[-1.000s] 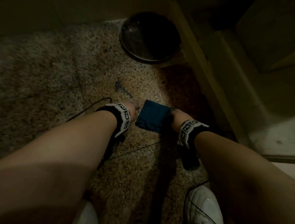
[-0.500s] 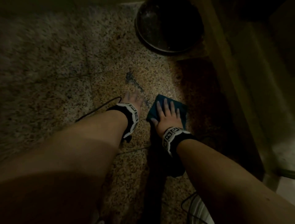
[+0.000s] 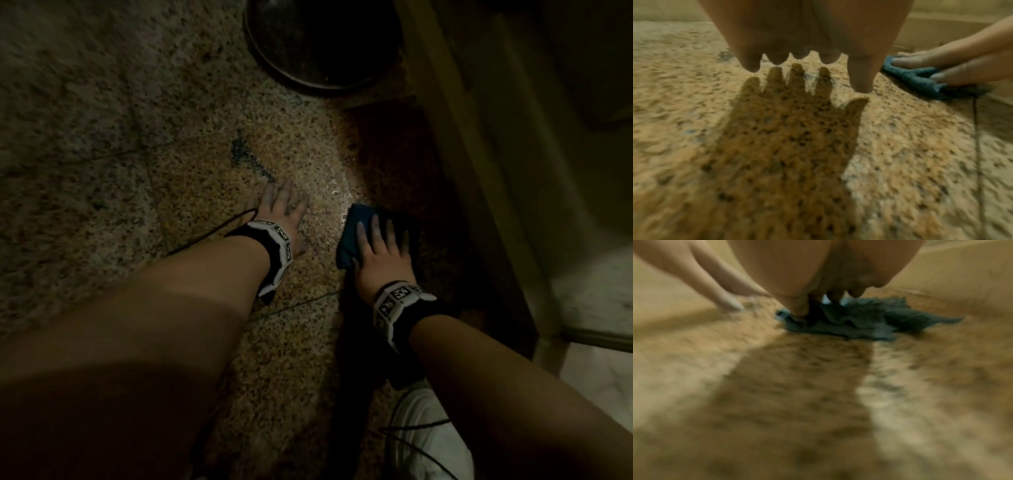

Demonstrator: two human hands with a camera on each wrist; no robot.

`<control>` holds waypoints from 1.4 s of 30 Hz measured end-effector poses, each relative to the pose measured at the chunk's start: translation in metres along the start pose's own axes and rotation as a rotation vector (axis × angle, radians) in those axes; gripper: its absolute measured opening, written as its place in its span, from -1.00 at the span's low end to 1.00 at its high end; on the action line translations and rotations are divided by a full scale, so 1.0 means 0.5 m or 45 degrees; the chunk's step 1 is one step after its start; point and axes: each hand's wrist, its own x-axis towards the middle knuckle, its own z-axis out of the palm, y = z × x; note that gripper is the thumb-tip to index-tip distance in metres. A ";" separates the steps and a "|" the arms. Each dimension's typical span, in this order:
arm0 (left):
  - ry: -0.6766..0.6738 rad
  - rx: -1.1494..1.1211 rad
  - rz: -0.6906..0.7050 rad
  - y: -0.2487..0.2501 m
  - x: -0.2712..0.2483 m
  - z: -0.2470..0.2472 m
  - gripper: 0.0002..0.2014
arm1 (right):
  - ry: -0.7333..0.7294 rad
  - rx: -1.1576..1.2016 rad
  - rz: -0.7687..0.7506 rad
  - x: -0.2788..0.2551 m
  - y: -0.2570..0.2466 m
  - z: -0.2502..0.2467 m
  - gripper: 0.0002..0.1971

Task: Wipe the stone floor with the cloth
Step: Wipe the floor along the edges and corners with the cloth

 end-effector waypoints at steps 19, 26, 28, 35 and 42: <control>-0.020 0.000 -0.087 0.075 0.035 -0.001 0.10 | 0.173 0.018 -0.204 0.120 0.094 -0.074 -0.35; -0.005 0.012 -0.093 0.076 0.033 0.003 0.08 | 0.192 0.048 -0.202 0.139 0.123 -0.082 -0.37; -0.011 0.011 -0.096 0.079 0.031 0.002 0.07 | 0.168 0.069 -0.167 0.129 0.124 -0.079 -0.37; -0.018 0.083 -0.012 0.099 0.025 -0.027 -0.07 | 0.078 0.022 -0.078 0.035 0.176 0.001 -0.33; -0.109 0.058 0.094 0.133 0.019 -0.062 -0.17 | 0.017 0.112 -0.040 -0.003 0.195 0.029 -0.33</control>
